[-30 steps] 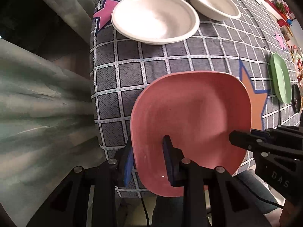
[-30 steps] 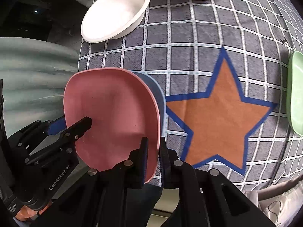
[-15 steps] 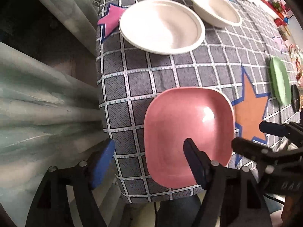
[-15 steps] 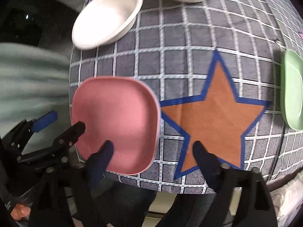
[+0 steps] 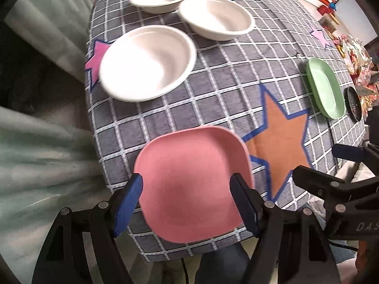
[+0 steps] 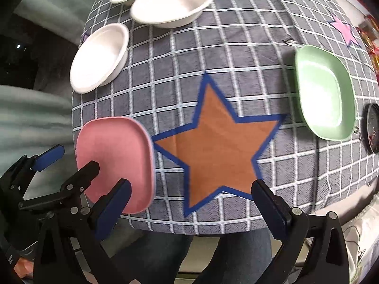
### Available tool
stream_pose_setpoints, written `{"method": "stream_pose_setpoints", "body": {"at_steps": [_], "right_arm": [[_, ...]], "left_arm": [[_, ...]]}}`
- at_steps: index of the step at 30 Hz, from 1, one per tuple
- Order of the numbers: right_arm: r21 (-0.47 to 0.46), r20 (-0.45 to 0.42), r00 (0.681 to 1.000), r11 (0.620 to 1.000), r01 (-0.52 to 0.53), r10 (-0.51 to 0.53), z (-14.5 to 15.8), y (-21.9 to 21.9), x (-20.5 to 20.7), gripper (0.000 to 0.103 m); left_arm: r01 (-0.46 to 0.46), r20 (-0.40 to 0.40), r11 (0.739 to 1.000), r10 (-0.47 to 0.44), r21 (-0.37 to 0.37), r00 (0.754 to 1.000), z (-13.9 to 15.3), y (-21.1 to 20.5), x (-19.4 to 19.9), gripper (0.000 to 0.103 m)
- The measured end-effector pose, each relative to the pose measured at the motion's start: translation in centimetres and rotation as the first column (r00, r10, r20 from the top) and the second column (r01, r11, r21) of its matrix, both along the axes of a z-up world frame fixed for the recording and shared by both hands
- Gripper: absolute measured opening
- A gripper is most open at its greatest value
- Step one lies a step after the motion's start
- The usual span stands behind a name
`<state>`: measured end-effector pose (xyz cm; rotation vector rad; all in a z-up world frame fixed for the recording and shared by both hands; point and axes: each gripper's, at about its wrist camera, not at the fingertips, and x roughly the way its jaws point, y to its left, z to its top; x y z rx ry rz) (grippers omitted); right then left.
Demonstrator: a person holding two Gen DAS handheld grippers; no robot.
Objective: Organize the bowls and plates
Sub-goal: 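Carry the pink plate with the left gripper and lower it onto the blue plate, then grasp the green plate rim with the right gripper and lift it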
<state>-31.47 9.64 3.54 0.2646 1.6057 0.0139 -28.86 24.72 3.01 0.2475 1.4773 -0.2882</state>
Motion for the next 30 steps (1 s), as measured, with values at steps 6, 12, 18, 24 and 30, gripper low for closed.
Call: {"method": "stream_pose_setpoints", "body": {"at_steps": [6,12,18,24,30], "right_arm": [[-0.021,0.009,0.998,0.998,0.056,-0.056,0.7,-3.9,-0.3,0.102],[-0.014,0.021,0.996,0.996,0.092,-0.092,1.1,-8.3,0.1,0.102],[0.018,0.045,0.995,0.996,0.088,-0.089,1.4,-13.4,2.1,0.102],[0.044,0.040,0.998,0.998,0.044,-0.046,1.4,-18.4,3.9,0.102],[0.044,0.038,0.999,0.999,0.003,-0.005,1.8,-22.8,5.0,0.102]], "left_arm": [[0.007,0.010,1.000,-0.007,-0.003,1.000,1.2,-3.3,0.0,0.079],[0.004,0.010,1.000,-0.004,0.022,1.000,1.8,-7.1,0.8,0.079],[-0.005,0.013,0.997,0.004,0.074,1.000,2.3,-11.5,0.9,0.079],[-0.025,-0.022,0.994,0.027,0.110,0.999,2.1,-16.2,0.7,0.079],[-0.076,-0.023,0.989,0.079,0.130,0.997,2.6,-19.8,0.4,0.079]]}}
